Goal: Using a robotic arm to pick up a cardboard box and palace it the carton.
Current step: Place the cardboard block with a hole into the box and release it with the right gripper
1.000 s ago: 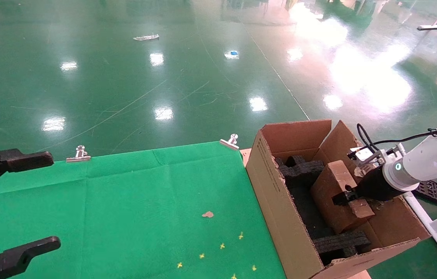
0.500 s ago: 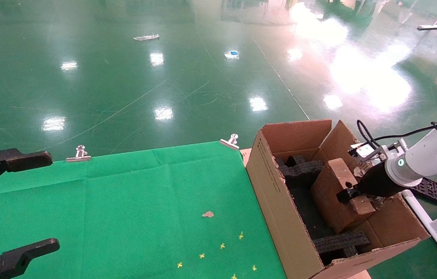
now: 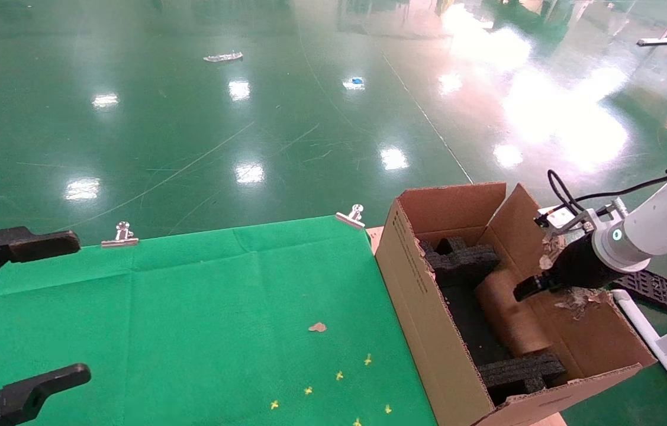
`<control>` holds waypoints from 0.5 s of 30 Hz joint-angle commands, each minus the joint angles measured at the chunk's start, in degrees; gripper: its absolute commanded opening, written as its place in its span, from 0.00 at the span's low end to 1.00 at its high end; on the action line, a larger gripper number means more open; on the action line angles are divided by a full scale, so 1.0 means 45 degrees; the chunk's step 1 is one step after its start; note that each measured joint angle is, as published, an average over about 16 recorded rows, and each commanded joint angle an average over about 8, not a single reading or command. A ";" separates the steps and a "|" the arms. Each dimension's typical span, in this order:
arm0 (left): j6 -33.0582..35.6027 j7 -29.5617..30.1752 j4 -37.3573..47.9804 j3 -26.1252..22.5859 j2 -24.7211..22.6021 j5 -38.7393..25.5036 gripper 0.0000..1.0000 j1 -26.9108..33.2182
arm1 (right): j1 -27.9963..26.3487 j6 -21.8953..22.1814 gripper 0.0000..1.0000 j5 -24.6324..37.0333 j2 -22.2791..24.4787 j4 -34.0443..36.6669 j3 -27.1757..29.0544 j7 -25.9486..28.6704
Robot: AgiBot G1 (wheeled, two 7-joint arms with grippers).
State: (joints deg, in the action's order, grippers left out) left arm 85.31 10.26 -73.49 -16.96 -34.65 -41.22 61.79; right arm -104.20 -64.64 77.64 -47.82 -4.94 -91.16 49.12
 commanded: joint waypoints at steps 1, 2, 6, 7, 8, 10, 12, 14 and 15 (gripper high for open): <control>-0.0001 -0.0001 0.0000 -0.0001 0.0001 0.0001 1.00 0.0000 | -0.0069 -0.0045 1.00 -0.0012 -0.0007 0.0029 0.0009 -0.0032; -0.0001 -0.0001 0.0000 -0.0002 0.0001 0.0001 1.00 0.0000 | -0.0271 -0.0084 1.00 -0.0040 0.0028 -0.0024 0.0037 -0.0131; -0.0002 -0.0003 0.0000 -0.0005 0.0002 0.0003 1.00 0.0001 | -0.1391 -0.0265 1.00 -0.0247 0.0295 -0.0415 0.0237 -0.0700; -0.0002 -0.0003 0.0000 -0.0006 0.0002 0.0004 1.00 0.0001 | -0.1739 -0.0315 1.00 -0.0325 0.0406 -0.0573 0.0314 -0.0900; -0.0003 -0.0003 0.0000 -0.0006 0.0003 0.0004 1.00 0.0001 | -0.2113 -0.0370 1.00 -0.0435 0.0551 -0.0775 0.0415 -0.1133; -0.0003 -0.0004 0.0000 -0.0008 0.0003 0.0005 1.00 0.0002 | -0.2867 -0.0458 1.00 -0.0681 0.0919 -0.1294 0.0650 -0.1676; -0.0004 -0.0005 0.0000 -0.0009 0.0004 0.0006 1.00 0.0002 | -0.3581 -0.0537 1.00 -0.0951 0.1374 -0.1967 0.0910 -0.2240; -0.0005 -0.0005 0.0000 -0.0011 0.0004 0.0007 1.00 0.0002 | -0.4181 -0.0601 1.00 -0.1167 0.1869 -0.2785 0.1138 -0.2700; -0.0005 -0.0006 0.0000 -0.0011 0.0005 0.0008 1.00 0.0003 | -0.4429 -0.0637 1.00 -0.1277 0.2124 -0.3223 0.1245 -0.2849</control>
State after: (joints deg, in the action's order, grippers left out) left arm 85.29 10.23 -73.49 -17.01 -34.62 -41.19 61.80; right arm -122.66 -67.35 72.25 -38.55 -19.59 -85.99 38.13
